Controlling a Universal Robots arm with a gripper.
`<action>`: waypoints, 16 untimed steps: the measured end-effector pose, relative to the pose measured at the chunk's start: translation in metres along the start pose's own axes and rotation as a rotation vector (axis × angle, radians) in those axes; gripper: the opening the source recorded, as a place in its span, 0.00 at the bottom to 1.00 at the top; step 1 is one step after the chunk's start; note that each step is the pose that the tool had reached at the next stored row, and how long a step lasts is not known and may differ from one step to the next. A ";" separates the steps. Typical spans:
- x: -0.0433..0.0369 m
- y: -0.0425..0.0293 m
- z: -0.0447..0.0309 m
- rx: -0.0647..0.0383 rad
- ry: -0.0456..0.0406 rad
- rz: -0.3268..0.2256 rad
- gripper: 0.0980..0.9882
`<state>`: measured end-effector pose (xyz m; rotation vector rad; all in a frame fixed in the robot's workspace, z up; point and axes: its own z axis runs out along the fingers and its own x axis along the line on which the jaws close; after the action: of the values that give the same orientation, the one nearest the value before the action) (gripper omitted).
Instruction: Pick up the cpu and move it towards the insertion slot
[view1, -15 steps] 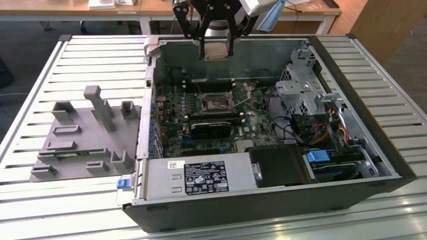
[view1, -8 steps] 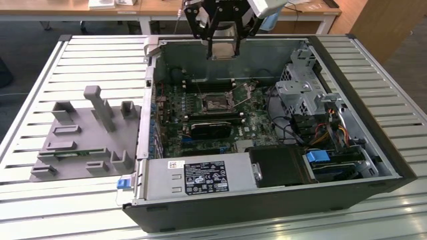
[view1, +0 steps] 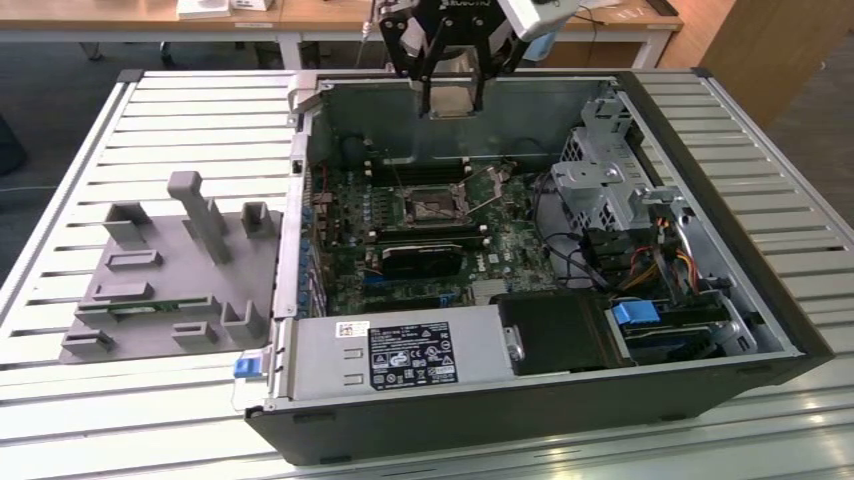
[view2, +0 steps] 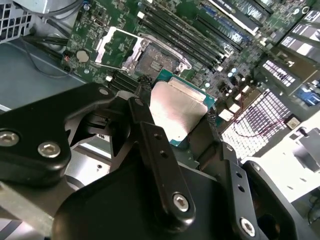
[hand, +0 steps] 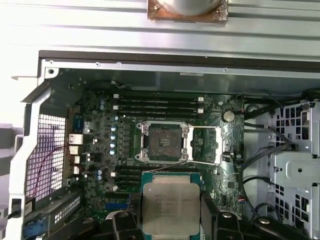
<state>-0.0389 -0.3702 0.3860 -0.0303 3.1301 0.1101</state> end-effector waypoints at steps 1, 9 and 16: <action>-0.0008 0.0013 0.0013 0.000 0.0017 0.000 0.50; -0.0044 0.0162 0.0087 0.000 0.0063 0.000 0.50; -0.0061 0.0305 0.0136 0.000 0.0064 0.000 0.50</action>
<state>-0.0333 -0.3388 0.3746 -0.0315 3.1365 0.1105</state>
